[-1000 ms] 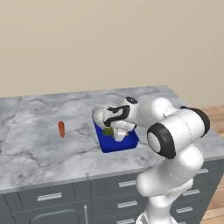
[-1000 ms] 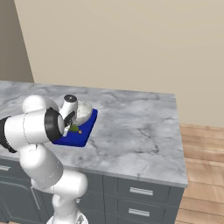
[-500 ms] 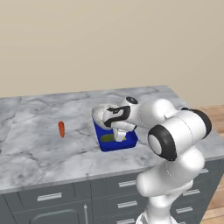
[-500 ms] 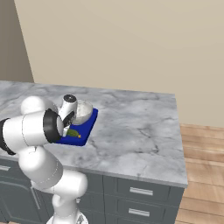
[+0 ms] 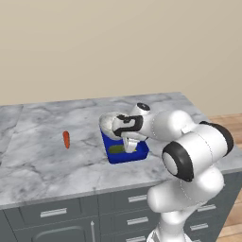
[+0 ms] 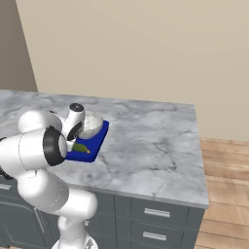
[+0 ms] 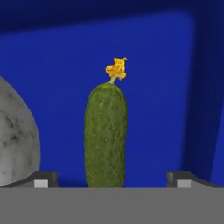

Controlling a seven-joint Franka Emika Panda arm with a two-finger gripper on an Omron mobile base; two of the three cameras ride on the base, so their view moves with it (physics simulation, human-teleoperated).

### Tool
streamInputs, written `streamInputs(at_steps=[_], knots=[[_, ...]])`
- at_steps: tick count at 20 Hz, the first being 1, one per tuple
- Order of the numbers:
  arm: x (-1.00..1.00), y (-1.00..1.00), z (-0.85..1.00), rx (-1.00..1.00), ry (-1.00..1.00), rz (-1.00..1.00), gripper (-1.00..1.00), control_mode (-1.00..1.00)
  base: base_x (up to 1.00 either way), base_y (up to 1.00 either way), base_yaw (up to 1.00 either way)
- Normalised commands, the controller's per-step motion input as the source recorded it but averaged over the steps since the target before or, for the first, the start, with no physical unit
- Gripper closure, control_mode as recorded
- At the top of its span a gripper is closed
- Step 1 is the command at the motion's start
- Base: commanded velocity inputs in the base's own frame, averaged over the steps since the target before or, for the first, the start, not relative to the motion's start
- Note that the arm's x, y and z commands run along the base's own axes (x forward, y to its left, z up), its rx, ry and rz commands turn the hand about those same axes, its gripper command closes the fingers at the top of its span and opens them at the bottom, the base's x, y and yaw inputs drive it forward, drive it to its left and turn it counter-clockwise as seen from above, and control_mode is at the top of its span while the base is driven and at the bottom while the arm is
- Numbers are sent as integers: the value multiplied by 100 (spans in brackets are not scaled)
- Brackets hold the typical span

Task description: Place the two vegetables and bowl onto the tray for setting up a vegetable dip station.

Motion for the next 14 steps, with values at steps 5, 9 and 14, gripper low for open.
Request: streamInputs(at_steps=[5,9,14], knots=[[-14,0,21,0,13,0,-100,-100,0,0,0],[-20,4,23,0,16,0,-100,-100,0,0,0],[-26,13,17,0,6,0,-100,-100,0,0,0]])
